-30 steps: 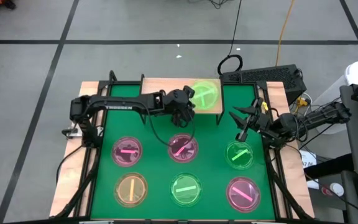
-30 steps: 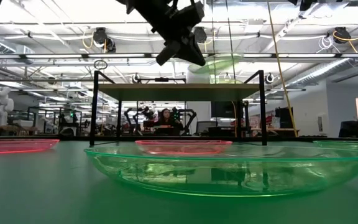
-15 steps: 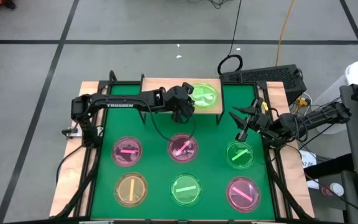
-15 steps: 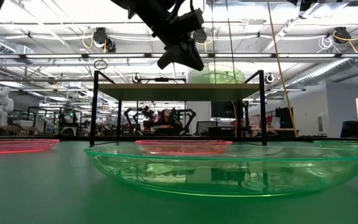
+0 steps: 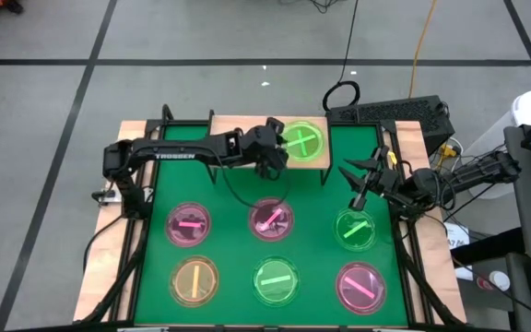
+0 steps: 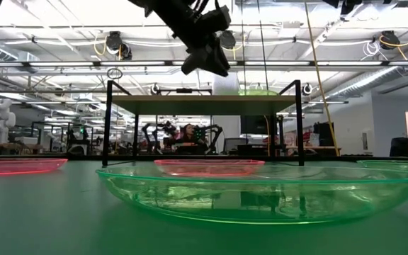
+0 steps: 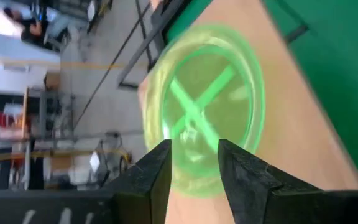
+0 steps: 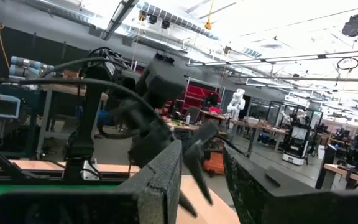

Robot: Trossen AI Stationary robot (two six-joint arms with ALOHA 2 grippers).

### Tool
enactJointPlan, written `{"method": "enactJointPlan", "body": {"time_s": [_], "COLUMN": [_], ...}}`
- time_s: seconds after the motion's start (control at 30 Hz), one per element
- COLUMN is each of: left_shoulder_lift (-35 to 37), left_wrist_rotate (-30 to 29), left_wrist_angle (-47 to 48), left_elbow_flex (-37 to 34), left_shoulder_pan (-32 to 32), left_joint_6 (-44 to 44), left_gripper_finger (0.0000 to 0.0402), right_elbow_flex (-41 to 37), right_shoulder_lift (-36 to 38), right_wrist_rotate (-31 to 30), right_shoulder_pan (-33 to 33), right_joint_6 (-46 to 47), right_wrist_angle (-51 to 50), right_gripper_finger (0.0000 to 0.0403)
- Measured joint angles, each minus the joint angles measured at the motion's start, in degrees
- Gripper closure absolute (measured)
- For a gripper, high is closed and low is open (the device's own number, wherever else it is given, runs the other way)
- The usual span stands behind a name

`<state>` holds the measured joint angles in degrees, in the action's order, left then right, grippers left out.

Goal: Place and stack plates onto a shelf
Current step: Stack the green plate on top of the green plate on the shelf

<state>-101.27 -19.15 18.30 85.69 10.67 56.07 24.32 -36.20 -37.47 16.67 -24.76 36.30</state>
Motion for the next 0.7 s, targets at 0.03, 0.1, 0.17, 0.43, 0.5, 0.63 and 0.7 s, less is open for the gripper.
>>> {"method": "enactJointPlan", "body": {"time_s": [0.03,0.1,0.17,0.43,0.5,0.63,0.7], "left_shoulder_lift": [1.04,3.84,7.05,20.93,23.98,30.34,32.87], "left_wrist_rotate": [-0.74,-0.86,-0.27,1.50,1.56,1.53,1.49], "left_wrist_angle": [1.12,1.64,4.36,3.89,0.48,-8.46,-13.59], "left_elbow_flex": [-0.09,0.02,0.02,-9.23,-13.85,-24.47,-29.16], "left_shoulder_pan": [-0.14,-0.29,-0.32,0.65,0.56,0.62,0.60], "left_joint_6": [-0.71,-3.61,-8.55,-22.15,-23.78,-25.81,-26.52], "left_gripper_finger": [0.0260,0.0259,0.0259,0.0259,0.0259,0.0259,0.0259], "right_elbow_flex": [0.00,0.00,0.00,0.02,0.01,0.02,0.02], "right_shoulder_lift": [-0.03,-0.09,-0.14,-0.08,-0.08,-0.24,-0.58], "right_wrist_rotate": [-0.01,-0.54,-1.82,-9.23,-9.22,-9.22,-9.25], "right_shoulder_pan": [0.00,0.00,0.00,-0.13,-0.13,-0.19,-0.22], "right_joint_6": [0.07,0.25,0.27,1.22,2.06,4.27,4.95], "right_wrist_angle": [-0.03,0.16,0.69,1.17,1.17,0.31,0.31], "right_gripper_finger": [0.0303,0.0303,0.0303,0.0303,0.0303,0.0303,0.0303]}}
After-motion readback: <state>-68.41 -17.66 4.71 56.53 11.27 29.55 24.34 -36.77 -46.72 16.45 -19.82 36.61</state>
